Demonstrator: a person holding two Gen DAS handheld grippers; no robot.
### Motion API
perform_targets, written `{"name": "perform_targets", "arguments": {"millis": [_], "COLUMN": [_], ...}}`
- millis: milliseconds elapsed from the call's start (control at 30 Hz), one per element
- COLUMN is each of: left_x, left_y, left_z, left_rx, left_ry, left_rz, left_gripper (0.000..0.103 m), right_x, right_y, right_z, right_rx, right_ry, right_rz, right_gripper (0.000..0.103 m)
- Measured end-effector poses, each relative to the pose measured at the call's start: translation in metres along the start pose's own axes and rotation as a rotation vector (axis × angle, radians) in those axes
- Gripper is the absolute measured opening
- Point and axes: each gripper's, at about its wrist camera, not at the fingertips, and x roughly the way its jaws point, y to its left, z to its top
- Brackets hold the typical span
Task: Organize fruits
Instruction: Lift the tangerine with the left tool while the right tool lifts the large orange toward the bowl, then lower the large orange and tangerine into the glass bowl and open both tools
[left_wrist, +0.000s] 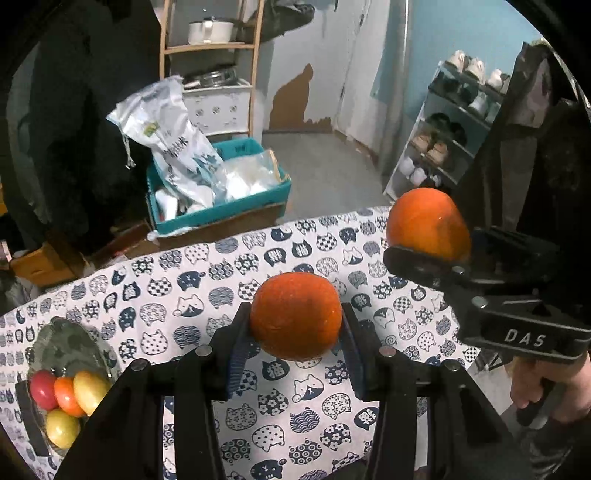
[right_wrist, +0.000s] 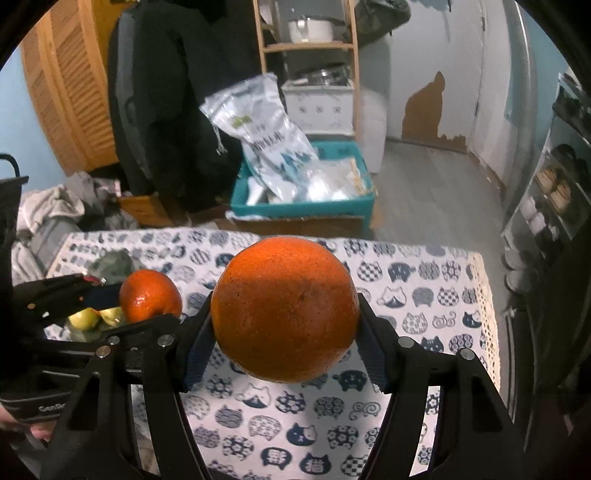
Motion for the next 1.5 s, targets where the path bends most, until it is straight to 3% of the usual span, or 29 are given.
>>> {"name": "perform_targets", "arguments": {"millis": [600,1067,1500], "left_x": [-0.059,-0.074,-0.086], "left_y": [0.037,0.082,0.156], "left_z": [-0.003,-0.020,-0.054], "left_rx": [-0.049,-0.127,-0.256], "left_ry": [-0.092,-0.097,-0.081], "left_rz": [0.010,0.043,0.115], "left_gripper": [0.047,0.047,0.046], "right_x": [-0.032,-0.003,0.032], "right_y": [0.048,0.094,0.159], "right_z": [0.032,0.039,0.049], "right_rx": [-0.055,-0.107,-0.201], "right_ry": [-0.086,-0.041,0.013], "right_rz": [0.074,0.136,0.201], "right_gripper": [0.068,0.068,0.068]}}
